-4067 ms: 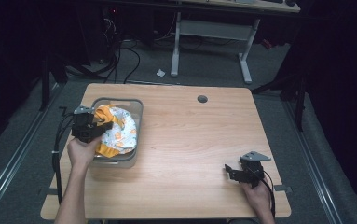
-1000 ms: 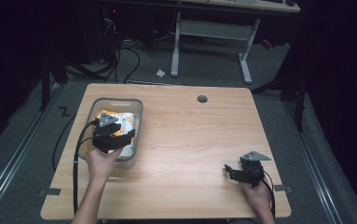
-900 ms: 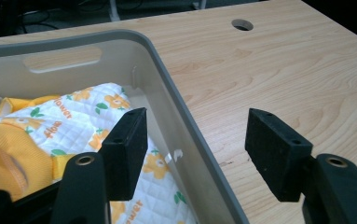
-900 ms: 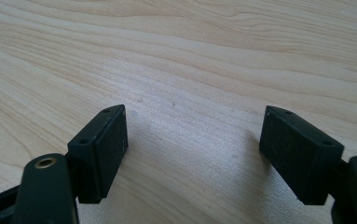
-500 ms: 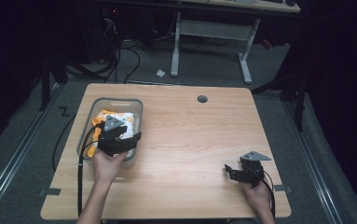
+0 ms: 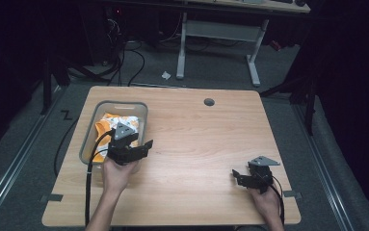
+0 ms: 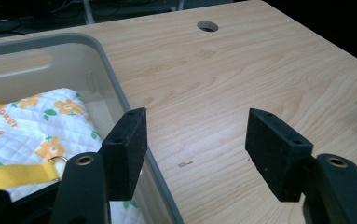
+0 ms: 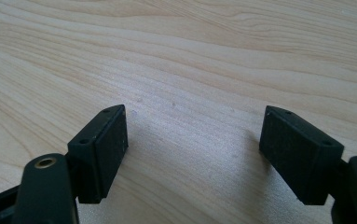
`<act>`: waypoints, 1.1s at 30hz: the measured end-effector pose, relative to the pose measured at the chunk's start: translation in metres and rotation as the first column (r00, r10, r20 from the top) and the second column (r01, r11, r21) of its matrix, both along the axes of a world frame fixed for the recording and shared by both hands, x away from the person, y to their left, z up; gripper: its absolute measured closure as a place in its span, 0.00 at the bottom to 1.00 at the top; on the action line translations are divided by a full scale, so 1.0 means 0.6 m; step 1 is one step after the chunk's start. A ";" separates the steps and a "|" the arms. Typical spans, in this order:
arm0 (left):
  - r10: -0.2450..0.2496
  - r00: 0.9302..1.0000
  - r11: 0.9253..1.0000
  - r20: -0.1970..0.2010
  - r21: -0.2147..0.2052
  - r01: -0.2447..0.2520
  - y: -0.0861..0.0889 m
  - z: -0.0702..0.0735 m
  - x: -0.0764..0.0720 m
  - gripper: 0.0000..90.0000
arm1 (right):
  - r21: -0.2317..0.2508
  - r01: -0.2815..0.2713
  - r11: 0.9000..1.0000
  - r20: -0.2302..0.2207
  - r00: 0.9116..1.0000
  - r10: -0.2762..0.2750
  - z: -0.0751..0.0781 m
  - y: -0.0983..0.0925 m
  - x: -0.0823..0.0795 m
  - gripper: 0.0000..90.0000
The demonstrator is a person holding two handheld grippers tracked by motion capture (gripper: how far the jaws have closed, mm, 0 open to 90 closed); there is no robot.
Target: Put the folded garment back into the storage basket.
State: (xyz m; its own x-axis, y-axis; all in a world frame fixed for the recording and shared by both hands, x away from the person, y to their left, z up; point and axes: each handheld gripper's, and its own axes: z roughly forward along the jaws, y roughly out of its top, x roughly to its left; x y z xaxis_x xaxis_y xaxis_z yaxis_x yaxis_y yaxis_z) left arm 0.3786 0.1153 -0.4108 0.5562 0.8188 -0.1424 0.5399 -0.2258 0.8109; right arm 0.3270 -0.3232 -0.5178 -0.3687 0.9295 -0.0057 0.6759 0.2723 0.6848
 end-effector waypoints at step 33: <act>-0.146 0.988 0.984 -0.047 0.097 0.150 -0.134 -0.153 -0.036 0.40 | 0.001 0.001 1.000 0.000 1.000 -0.001 0.000 0.000 0.000 0.26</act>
